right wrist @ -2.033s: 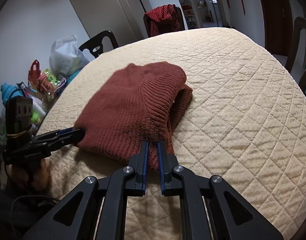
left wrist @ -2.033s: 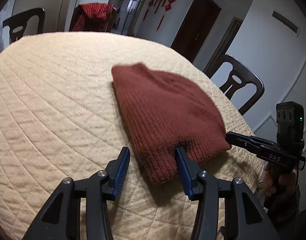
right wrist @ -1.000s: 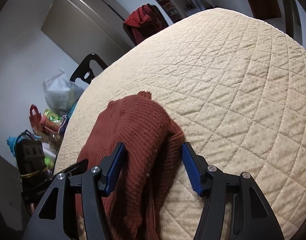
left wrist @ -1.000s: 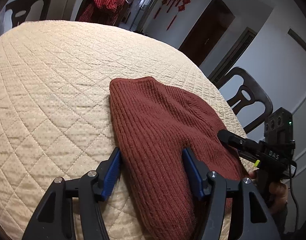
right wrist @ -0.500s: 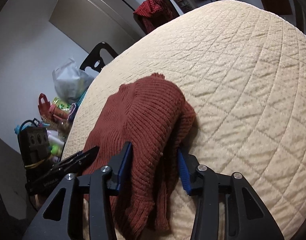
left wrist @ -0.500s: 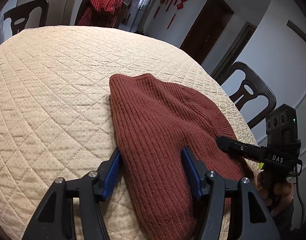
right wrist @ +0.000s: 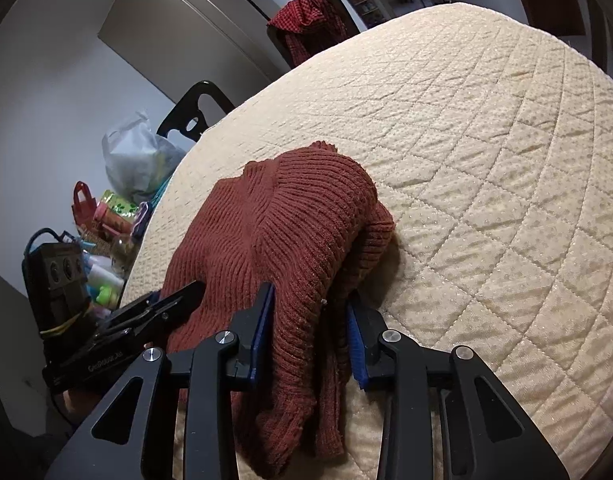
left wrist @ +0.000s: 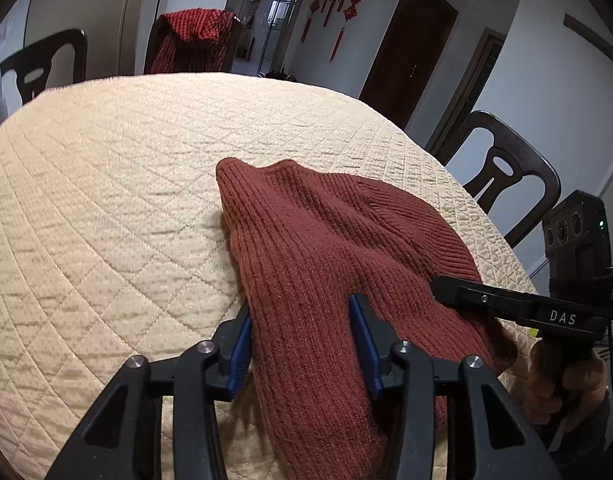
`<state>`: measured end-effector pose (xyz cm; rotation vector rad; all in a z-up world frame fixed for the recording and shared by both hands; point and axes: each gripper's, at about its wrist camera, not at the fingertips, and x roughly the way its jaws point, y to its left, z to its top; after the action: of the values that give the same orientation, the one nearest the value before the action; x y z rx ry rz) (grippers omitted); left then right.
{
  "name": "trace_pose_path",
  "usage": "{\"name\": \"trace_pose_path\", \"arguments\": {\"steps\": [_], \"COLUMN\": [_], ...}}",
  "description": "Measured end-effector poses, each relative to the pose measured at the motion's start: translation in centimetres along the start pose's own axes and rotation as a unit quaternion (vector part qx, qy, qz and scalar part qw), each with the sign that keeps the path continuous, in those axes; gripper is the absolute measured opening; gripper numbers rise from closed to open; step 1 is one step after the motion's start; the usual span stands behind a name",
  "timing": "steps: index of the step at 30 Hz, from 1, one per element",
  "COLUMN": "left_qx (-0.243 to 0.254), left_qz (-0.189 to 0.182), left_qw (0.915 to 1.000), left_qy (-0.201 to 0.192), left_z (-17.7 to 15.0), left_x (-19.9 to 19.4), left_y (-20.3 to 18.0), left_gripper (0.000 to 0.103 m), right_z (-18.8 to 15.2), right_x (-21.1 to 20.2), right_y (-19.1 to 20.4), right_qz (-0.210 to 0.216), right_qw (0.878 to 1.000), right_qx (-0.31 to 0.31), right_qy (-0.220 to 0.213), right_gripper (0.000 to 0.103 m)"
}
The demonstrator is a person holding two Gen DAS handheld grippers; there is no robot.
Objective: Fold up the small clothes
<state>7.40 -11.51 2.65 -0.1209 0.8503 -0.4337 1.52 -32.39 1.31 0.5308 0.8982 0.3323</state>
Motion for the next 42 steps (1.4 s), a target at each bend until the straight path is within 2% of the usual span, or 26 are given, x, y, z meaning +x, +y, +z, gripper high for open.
{"name": "trace_pose_path", "arguments": {"steps": [5, 11, 27, 42], "left_qx": [0.008, 0.015, 0.042, 0.036], "left_qz": [0.004, 0.005, 0.002, 0.018], "left_qw": [0.9999, 0.9998, 0.9988, 0.9984], "left_qy": [-0.008, -0.013, -0.027, -0.041], "left_z": [0.3, 0.3, 0.4, 0.5], "left_x": [-0.5, -1.2, -2.5, -3.7], "left_y": [-0.1, -0.4, -2.6, -1.2], "left_gripper": [0.040, 0.038, 0.036, 0.036], "right_z": [-0.1, -0.3, -1.4, -0.7], "right_x": [-0.4, -0.9, -3.0, -1.7], "right_y": [0.8, 1.4, 2.6, 5.4], "right_qz": [-0.009, -0.017, -0.029, -0.017], "right_qw": [1.000, 1.000, 0.998, 0.997], "right_qx": [-0.009, -0.016, -0.034, -0.061], "right_qy": [-0.007, -0.012, -0.034, -0.032], "right_gripper": [0.031, 0.031, 0.030, 0.030]}}
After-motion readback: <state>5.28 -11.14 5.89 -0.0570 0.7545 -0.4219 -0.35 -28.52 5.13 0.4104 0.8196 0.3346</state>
